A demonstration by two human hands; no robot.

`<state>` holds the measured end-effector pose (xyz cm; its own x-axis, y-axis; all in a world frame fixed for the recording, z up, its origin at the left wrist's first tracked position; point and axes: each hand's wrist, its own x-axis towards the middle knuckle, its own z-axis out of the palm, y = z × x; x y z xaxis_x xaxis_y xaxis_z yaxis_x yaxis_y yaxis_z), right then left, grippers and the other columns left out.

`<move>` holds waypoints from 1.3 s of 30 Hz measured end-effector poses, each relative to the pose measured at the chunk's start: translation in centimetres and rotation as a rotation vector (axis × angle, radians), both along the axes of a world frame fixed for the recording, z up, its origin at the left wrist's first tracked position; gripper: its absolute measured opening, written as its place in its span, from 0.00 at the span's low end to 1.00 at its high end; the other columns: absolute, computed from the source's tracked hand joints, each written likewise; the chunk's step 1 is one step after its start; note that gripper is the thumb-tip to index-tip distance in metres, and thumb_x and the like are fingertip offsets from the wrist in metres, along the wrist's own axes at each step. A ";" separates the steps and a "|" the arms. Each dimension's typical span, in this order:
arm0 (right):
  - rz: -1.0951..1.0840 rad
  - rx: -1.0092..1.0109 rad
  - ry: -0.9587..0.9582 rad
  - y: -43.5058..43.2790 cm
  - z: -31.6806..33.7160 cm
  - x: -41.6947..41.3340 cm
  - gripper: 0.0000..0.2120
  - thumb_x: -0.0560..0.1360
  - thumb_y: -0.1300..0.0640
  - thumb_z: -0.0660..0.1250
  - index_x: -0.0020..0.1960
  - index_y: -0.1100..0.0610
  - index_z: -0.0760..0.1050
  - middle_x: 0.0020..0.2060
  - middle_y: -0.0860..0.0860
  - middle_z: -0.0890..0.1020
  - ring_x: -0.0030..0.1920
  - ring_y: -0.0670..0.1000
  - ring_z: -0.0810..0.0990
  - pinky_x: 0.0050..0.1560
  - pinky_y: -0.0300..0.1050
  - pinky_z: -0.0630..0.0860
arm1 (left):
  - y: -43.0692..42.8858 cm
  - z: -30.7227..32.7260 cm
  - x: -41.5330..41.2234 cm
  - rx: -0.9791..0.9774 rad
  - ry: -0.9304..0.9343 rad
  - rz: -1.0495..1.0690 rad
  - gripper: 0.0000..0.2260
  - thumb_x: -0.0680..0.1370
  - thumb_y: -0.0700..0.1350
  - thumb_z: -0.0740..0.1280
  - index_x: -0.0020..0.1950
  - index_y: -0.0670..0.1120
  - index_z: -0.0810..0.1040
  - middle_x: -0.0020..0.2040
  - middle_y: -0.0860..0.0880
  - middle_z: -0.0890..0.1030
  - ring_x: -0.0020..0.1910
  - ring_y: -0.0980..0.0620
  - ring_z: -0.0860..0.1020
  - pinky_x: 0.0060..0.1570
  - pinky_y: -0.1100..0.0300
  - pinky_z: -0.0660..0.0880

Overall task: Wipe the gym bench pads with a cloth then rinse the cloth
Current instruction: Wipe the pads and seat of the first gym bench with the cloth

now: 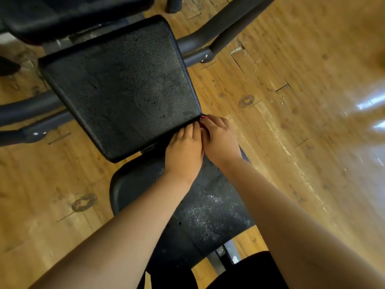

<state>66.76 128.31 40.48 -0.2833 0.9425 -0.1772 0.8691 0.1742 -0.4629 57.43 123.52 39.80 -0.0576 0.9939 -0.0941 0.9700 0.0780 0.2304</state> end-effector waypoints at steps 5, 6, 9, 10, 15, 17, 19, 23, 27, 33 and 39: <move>-0.002 0.046 -0.042 -0.5 0.2 -0.7 0.17 0.79 0.56 0.59 0.64 0.61 0.76 0.64 0.56 0.77 0.66 0.60 0.70 0.69 0.55 0.63 | -0.1 0.5 -0.2 -0.010 0.018 0.027 0.30 0.60 0.43 0.80 0.59 0.37 0.79 0.51 0.43 0.83 0.47 0.47 0.83 0.48 0.57 0.79; 0.002 0.040 -0.058 -0.7 0.2 -0.9 0.17 0.79 0.57 0.59 0.65 0.60 0.76 0.65 0.56 0.76 0.67 0.59 0.69 0.70 0.54 0.62 | -0.2 0.5 -0.3 -0.013 0.018 0.029 0.29 0.60 0.43 0.79 0.59 0.38 0.79 0.50 0.43 0.83 0.47 0.47 0.83 0.48 0.57 0.79; 0.006 0.035 -0.102 -1.5 0.4 -1.9 0.17 0.80 0.56 0.60 0.67 0.58 0.74 0.68 0.56 0.72 0.69 0.58 0.65 0.72 0.49 0.57 | -0.9 0.1 -1.4 -0.002 0.021 0.012 0.25 0.63 0.42 0.78 0.58 0.38 0.79 0.50 0.43 0.83 0.47 0.48 0.83 0.48 0.57 0.79; -0.007 0.042 -0.109 -1.8 0.4 -2.3 0.17 0.79 0.56 0.60 0.67 0.57 0.74 0.68 0.56 0.71 0.69 0.58 0.65 0.71 0.49 0.57 | -1.2 0.0 -1.8 0.004 0.019 0.002 0.24 0.64 0.41 0.78 0.58 0.38 0.79 0.50 0.43 0.83 0.47 0.48 0.83 0.48 0.57 0.80; -0.104 0.025 -0.157 -3.4 0.7 -4.2 0.19 0.81 0.53 0.58 0.71 0.52 0.69 0.75 0.58 0.60 0.75 0.58 0.55 0.76 0.50 0.50 | -2.2 0.1 -3.2 0.003 0.027 -0.033 0.23 0.66 0.42 0.77 0.59 0.39 0.79 0.51 0.44 0.83 0.48 0.49 0.83 0.48 0.58 0.80; -0.119 0.034 -0.166 -4.5 0.6 -5.2 0.19 0.81 0.51 0.57 0.72 0.50 0.68 0.77 0.59 0.54 0.77 0.58 0.47 0.76 0.49 0.42 | -3.2 0.3 -4.0 -0.015 0.031 -0.026 0.25 0.66 0.43 0.78 0.61 0.39 0.78 0.54 0.44 0.83 0.51 0.49 0.83 0.49 0.57 0.80; -0.107 0.041 -0.157 -5.9 0.5 -6.6 0.19 0.82 0.52 0.56 0.72 0.50 0.66 0.77 0.60 0.51 0.77 0.59 0.43 0.75 0.47 0.36 | -4.6 0.4 -5.4 -0.034 0.042 -0.015 0.27 0.66 0.44 0.78 0.63 0.40 0.78 0.57 0.43 0.82 0.53 0.49 0.82 0.51 0.57 0.79; -0.104 0.068 -0.118 -8.4 0.2 -9.2 0.19 0.81 0.53 0.58 0.71 0.53 0.68 0.77 0.61 0.54 0.77 0.60 0.45 0.73 0.46 0.35 | -7.2 0.6 -8.1 -0.059 0.017 -0.017 0.28 0.68 0.45 0.77 0.66 0.39 0.75 0.61 0.42 0.80 0.58 0.47 0.80 0.57 0.55 0.78; -0.102 0.091 -0.124 -10.3 0.1 -11.3 0.17 0.79 0.56 0.62 0.67 0.57 0.73 0.73 0.63 0.63 0.76 0.63 0.54 0.73 0.49 0.41 | -9.1 0.5 -9.9 -0.030 0.000 -0.008 0.25 0.71 0.43 0.73 0.67 0.39 0.74 0.62 0.43 0.79 0.59 0.48 0.79 0.59 0.56 0.76; -0.087 0.136 -0.133 -13.5 -0.3 -14.6 0.15 0.76 0.59 0.66 0.63 0.58 0.77 0.68 0.65 0.70 0.72 0.66 0.63 0.73 0.54 0.51 | -12.6 0.9 -13.1 -0.037 -0.024 0.016 0.26 0.67 0.42 0.76 0.64 0.38 0.77 0.59 0.41 0.81 0.58 0.46 0.80 0.57 0.55 0.77; 0.004 0.161 -0.116 -17.0 -0.6 -17.7 0.15 0.71 0.62 0.72 0.57 0.61 0.80 0.65 0.64 0.74 0.71 0.65 0.66 0.71 0.57 0.58 | -16.7 -0.5 -16.0 -0.117 -0.239 0.058 0.32 0.66 0.46 0.79 0.67 0.41 0.74 0.61 0.46 0.79 0.60 0.52 0.78 0.58 0.64 0.74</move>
